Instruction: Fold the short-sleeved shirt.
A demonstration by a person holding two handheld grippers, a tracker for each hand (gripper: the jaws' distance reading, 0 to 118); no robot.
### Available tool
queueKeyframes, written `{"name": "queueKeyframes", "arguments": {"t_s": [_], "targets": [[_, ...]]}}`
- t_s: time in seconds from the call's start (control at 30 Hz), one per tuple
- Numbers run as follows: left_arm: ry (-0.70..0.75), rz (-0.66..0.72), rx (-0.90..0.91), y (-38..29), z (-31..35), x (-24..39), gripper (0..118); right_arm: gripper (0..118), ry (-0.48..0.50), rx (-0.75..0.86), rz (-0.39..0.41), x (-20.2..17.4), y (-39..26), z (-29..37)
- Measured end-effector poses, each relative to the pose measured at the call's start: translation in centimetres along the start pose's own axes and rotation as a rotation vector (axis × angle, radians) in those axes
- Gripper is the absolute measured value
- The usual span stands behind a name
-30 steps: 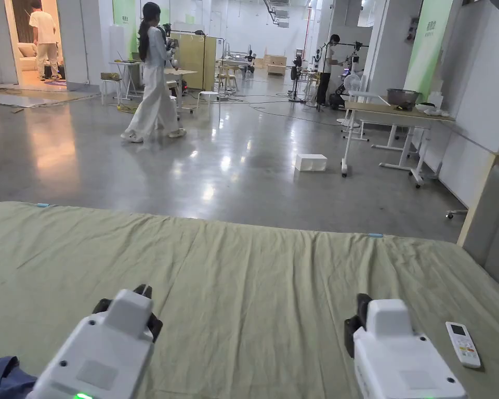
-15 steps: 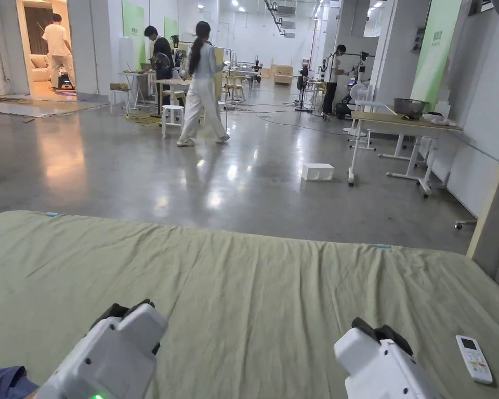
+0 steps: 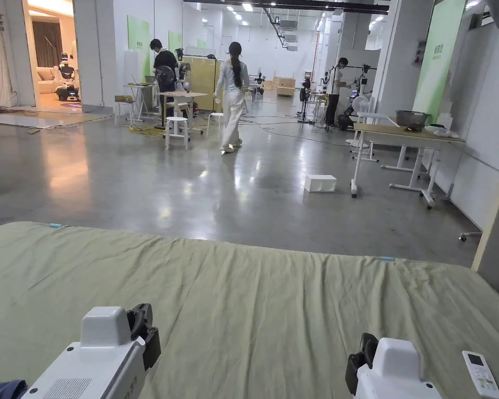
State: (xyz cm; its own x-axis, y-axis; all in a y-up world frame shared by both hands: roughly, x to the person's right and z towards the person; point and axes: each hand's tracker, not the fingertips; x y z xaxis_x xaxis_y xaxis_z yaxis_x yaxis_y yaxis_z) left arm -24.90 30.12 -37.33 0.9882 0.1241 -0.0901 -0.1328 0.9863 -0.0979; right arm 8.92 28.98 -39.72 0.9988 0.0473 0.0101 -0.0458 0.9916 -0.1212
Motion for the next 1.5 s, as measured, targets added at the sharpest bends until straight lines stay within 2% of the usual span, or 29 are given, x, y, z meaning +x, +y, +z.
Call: {"name": "queueKeyframes", "arguments": {"t_s": [0.13,0.23,0.37,0.67,0.83,0.9,0.93,0.97,1.0,1.03,1.07,1.1,1.2,1.3,1.37,1.4,1.43,1.47,1.5], "targets": [[-0.02,-0.029,-0.056,0.0,0.5,-1.6,2,0,-0.002,0.01,0.028,-0.4,0.3,-0.1],[-0.006,-0.054,-0.094,-0.4,1.2,-3.3,2,0,0.01,-0.006,0.018,-0.7,0.2,-0.3],[0.056,-0.053,-0.195,-1.0,2.1,-6.5,2,0,0.032,-0.017,0.038,-1.7,-0.1,-0.4],[0.228,-0.034,-0.418,-4.1,4.4,-18.3,2,0,0.089,-0.051,0.071,-4.4,-1.8,-1.1],[0.29,0.018,-0.604,-6.5,4.4,-24.7,2,0,0.116,-0.076,0.089,-5.6,-2.6,-1.6],[0.266,0.036,-0.694,-7.8,3.8,-26.5,4,0,0.121,-0.085,0.094,-5.9,-3.0,-1.7],[0.269,0.049,-0.731,-8.6,3.5,-27.4,12,0,0.126,-0.092,0.098,-6.1,-3.2,-1.8],[0.279,0.063,-0.757,-9.3,3.1,-28.0,27,0,0.129,-0.096,0.102,-6.3,-3.4,-1.8],[0.291,0.083,-0.785,-10.1,2.7,-28.7,57,0,0.131,-0.102,0.108,-6.5,-3.6,-1.9],[0.309,0.086,-0.811,-11.0,2.1,-29.1,78,0,0.134,-0.108,0.112,-6.5,-3.9,-2.0],[0.319,0.083,-0.821,-11.7,1.7,-29.3,94,0,0.137,-0.114,0.115,-6.6,-4.1,-2.0],[0.316,0.085,-0.807,-12.4,1.4,-29.5,102,0,0.139,-0.12,0.12,-6.8,-4.3,-2.1],[0.289,0.119,-0.826,-14.2,0.2,-29.5,102,0,0.144,-0.135,0.136,-7.1,-4.7,-2.0],[0.242,0.145,-0.918,-16.7,-1.1,-28.5,101,0,0.145,-0.147,0.148,-7.2,-5.2,-2.1],[0.272,0.082,-0.976,-17.8,-1.6,-26.6,101,0,0.147,-0.15,0.157,-7.3,-5.3,-2.0],[0.324,-0.028,-0.925,-18.1,-1.3,-25.4,98,0,0.147,-0.15,0.163,-7.3,-5.4,-2.0],[0.33,-0.062,-0.901,-18.4,-1.1,-24.5,94,0,0.147,-0.151,0.169,-7.2,-5.5,-2.0],[0.338,-0.062,-0.901,-18.2,-1.1,-24.2,87,0,0.148,-0.153,0.173,-7.2,-5.6,-2.0],[0.331,-0.039,-0.904,-18.0,-1.0,-24.0,74,0,0.148,-0.157,0.174,-7.2,-5.7,-2.0]]}}
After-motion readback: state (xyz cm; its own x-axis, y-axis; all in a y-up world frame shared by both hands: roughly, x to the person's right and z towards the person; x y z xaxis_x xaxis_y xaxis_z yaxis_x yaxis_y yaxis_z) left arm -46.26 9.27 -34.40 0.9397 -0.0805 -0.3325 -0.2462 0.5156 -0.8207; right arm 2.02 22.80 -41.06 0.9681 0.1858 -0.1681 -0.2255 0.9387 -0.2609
